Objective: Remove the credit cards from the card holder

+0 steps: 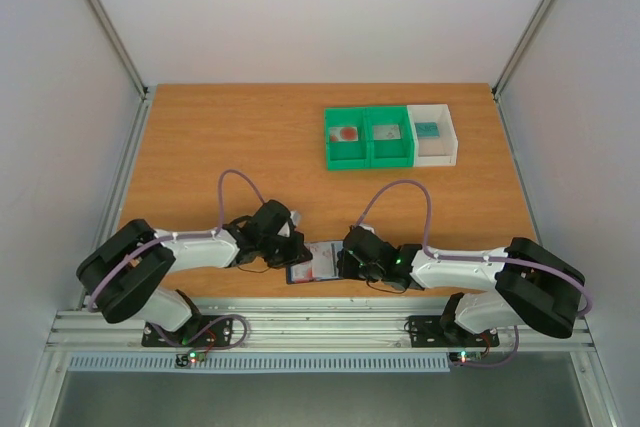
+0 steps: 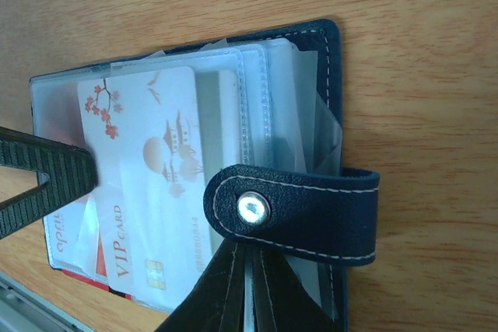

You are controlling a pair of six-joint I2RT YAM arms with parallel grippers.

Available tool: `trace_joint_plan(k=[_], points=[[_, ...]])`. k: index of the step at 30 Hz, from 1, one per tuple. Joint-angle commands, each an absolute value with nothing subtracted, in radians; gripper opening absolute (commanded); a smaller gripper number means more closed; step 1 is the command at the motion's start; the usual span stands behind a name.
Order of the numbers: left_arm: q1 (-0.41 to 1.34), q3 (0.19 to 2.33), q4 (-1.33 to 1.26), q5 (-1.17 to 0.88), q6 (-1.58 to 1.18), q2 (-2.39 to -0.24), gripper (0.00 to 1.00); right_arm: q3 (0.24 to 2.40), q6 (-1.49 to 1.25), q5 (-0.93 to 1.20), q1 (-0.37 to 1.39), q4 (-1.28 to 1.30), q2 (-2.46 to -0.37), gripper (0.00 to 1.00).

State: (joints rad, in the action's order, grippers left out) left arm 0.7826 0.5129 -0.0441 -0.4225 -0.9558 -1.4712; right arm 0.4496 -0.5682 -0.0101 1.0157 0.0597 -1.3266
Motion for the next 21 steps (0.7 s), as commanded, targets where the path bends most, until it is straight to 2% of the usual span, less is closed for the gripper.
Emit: trace_joint_plan(k=[1,9,14,21], points=[[0.769,0.532,-0.005,-0.385,-0.944,-1.44,0.01,0.429,-0.574,-0.027,1.023,0.118,-1.351,0.05],[0.768,0.519,-0.043,-0.404,-0.966,-1.42,0.01,0.426,-0.574,-0.011,1.023,0.091,-1.346,0.04],[0.768,0.515,-0.015,-0.38,-0.971,-1.393,0.18,0.442,-0.566,0.005,1.023,0.112,-1.298,0.05],[0.768,0.495,-0.026,-0.384,-0.973,-1.391,0.25,0.491,-0.544,0.025,1.023,0.155,-1.247,0.09]])
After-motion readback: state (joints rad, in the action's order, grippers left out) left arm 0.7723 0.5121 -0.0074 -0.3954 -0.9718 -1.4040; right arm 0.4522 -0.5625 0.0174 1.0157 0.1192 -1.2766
